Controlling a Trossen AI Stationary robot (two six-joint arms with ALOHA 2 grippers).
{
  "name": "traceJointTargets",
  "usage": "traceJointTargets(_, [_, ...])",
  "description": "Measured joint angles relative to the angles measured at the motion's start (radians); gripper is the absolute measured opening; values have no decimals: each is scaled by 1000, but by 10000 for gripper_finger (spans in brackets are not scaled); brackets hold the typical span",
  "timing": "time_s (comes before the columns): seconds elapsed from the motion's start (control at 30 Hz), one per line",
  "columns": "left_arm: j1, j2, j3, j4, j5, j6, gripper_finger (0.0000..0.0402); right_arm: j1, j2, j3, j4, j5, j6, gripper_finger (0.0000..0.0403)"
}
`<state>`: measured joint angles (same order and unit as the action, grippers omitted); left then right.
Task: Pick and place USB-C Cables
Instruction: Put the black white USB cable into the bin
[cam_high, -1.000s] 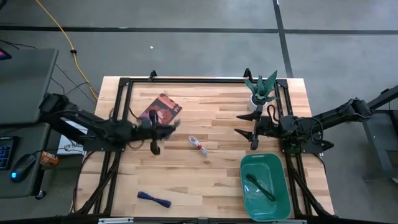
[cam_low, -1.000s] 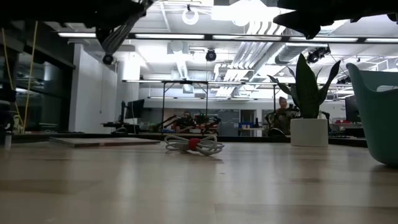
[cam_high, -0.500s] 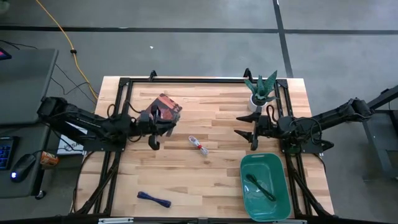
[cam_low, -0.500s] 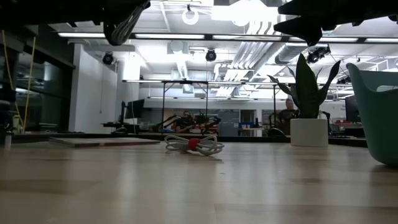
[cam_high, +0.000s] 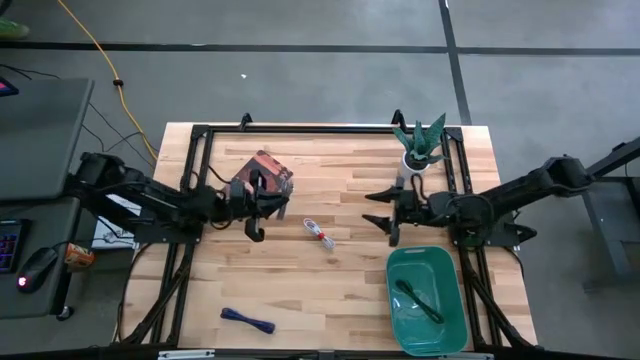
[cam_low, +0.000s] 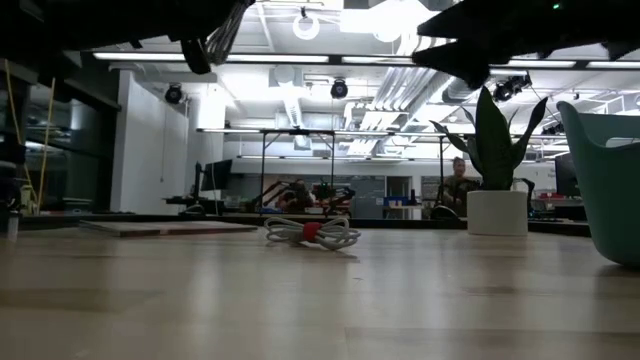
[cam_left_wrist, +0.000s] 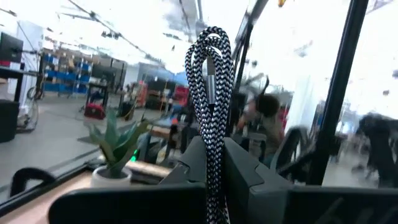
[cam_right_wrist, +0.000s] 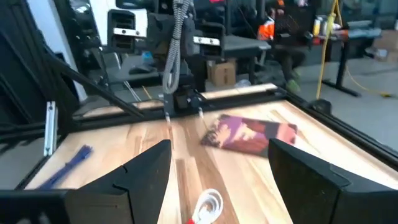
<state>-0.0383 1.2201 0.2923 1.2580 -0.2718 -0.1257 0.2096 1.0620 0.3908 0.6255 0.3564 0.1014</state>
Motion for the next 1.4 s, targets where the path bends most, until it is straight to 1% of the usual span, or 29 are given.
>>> traceJointTargets(0.13, [-1,113,12,160,13,-10,0,-31,112,0,193,-92,-6,259])
traceJointTargets(0.2, [-2,160,27,213,37,-13,0,-42,167,0,233,-131,18,259])
traceJointTargets(0.3, [-5,221,64,236,70,-24,0,-55,251,0,294,-145,38,259])
traceJointTargets(0.37, [-8,256,93,236,88,-26,0,-64,301,0,367,-145,30,259])
traceJointTargets(0.5, [-9,324,157,238,122,-28,0,-76,371,0,517,-170,35,259])
traceJointTargets(0.57, [-9,350,182,234,131,-28,0,-75,399,7,552,-186,51,259])
traceJointTargets(0.73, [-9,409,229,236,133,-29,0,-75,482,74,551,-226,50,259])
traceJointTargets(0.87, [-10,454,259,235,134,-29,0,-75,565,169,546,-284,28,259])
traceJointTargets(0.97, [-10,474,281,235,156,-41,0,-75,606,242,514,-290,-13,259])
traceJointTargets(1.03, [-10,477,292,236,180,-48,0,-78,613,282,467,-286,-28,259])
traceJointTargets(1.1, [-16,477,293,236,182,-44,0,-79,614,314,415,-298,-18,259])
traceJointTargets(1.23, [-31,478,293,233,175,-21,0,-71,614,361,329,-390,-5,259])
traceJointTargets(1.33, [-34,478,293,232,174,9,0,-61,612,376,288,-420,-20,259])
traceJointTargets(1.4, [-35,478,293,232,173,14,0,-58,609,382,279,-419,-27,259])
